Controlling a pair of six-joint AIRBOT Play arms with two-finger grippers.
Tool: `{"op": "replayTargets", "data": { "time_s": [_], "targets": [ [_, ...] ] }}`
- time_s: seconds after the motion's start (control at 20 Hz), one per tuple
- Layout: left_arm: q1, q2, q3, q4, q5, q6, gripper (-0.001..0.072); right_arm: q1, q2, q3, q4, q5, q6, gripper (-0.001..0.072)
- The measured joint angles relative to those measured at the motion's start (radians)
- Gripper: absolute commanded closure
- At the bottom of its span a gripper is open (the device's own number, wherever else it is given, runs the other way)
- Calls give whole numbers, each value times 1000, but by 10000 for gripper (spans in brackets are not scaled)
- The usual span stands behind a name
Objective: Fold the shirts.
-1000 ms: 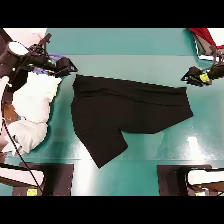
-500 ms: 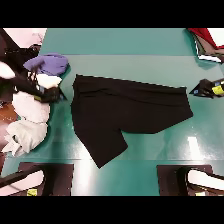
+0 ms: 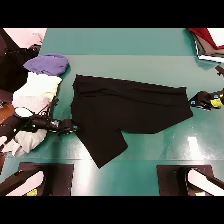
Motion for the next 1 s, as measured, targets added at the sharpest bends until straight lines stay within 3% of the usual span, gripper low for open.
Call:
{"op": "replayTargets", "data": {
  "time_s": [0.05, 0.1, 0.15, 0.2, 0.45, 0.5, 0.55, 0.6, 0.65, 0.7, 0.75, 1.0],
  "targets": [
    [-18, 2, -11, -11, 16, 6, 105, 0, 9, -4, 0, 0, 0, 408],
    [-38, 4, -21, -26, 36, 9, 173, 0, 16, -7, 0, 0, 0, 408],
    [-55, 5, -28, -34, 58, 9, 486, 0, 22, -9, 3, 2, -1, 408],
    [-68, 2, -37, -37, 89, 8, 686, -1, 25, -11, 3, 3, -1, 408],
    [-95, 4, 36, -103, 103, 7, 683, -66, 34, -75, -2, 37, -2, 389],
    [-98, 4, 66, -107, 89, 5, 683, -95, 35, -109, -2, 41, -2, 261],
    [-99, 4, 95, -111, 74, 5, 683, -126, 35, -146, -3, 44, -2, 89],
    [-100, 4, 123, -114, 62, 5, 683, -162, 35, -189, -4, 44, -2, 91],
    [-101, 4, 148, -117, 51, 5, 683, -194, 35, -229, -4, 42, -2, 171],
    [-102, 4, 166, -119, 45, 5, 683, -227, 35, -270, -4, 34, -2, 308],
    [-102, 4, 180, -121, 40, 4, 683, -252, 35, -308, -2, 16, -2, 371],
    [-102, 4, 211, -124, 37, 3, 683, -272, 3, -437, 95, -105, -34, 371]
  ]
}}
